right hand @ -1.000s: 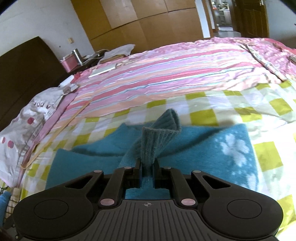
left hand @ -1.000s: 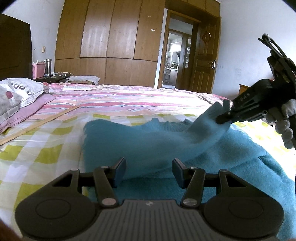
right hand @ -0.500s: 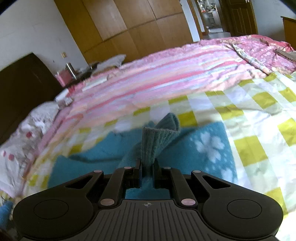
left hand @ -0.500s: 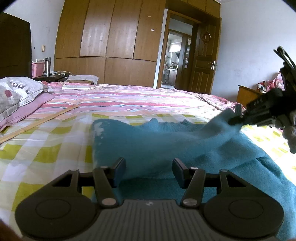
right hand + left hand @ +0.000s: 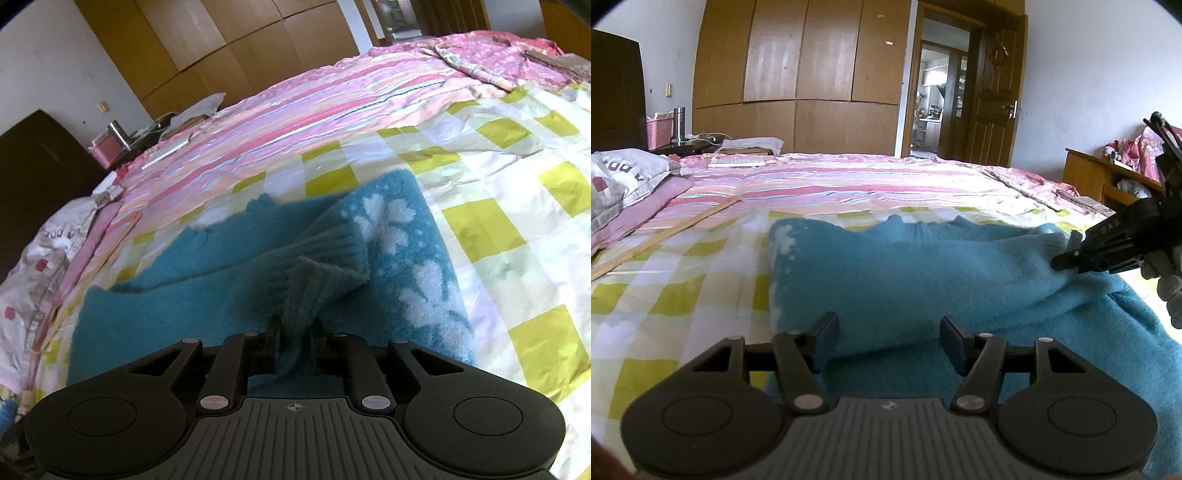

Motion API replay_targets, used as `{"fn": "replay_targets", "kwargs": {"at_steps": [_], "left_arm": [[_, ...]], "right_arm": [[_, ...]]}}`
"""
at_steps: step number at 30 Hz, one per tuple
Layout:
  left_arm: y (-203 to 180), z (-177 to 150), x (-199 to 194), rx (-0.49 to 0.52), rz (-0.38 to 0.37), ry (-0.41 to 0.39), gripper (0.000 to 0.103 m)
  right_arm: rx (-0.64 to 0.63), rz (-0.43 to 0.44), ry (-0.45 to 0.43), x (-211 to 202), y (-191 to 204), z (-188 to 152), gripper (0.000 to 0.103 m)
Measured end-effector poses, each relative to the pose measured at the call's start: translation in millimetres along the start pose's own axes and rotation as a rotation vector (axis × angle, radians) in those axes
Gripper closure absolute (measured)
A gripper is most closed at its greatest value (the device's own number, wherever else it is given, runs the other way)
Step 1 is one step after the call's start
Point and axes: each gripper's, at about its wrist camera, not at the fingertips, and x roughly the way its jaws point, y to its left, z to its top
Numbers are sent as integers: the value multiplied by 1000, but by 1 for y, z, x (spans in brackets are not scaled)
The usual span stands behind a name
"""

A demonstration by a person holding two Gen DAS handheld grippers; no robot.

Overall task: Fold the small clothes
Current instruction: 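Carry the cuff with the right tool across the sweater body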

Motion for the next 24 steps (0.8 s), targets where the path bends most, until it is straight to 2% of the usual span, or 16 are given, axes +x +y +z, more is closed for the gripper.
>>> {"fn": "replay_targets", "kwargs": {"at_steps": [3, 8, 10, 12, 17, 19, 24], "left_arm": [[0, 0, -1, -5, 3, -4, 38], [-1, 4, -8, -37, -2, -12, 38], [-3, 6, -13, -45, 0, -25, 38], [-5, 9, -19, -43, 8, -42, 38], [-5, 18, -26, -66, 37, -102, 37], [-3, 18, -20, -74, 58, -95, 37], [5, 10, 3, -67, 133, -15, 37]], "right_arm": [[28, 2, -21, -4, -4, 5, 78], [136, 12, -28, 2, -16, 14, 78], [137, -2, -25, 4, -16, 16, 87], [104, -7, -35, 1, -12, 18, 91], [54, 17, -82, -14, -8, 25, 93], [48, 5, -88, -15, -10, 27, 93], [25, -68, -58, 1, -17, 14, 93]]}}
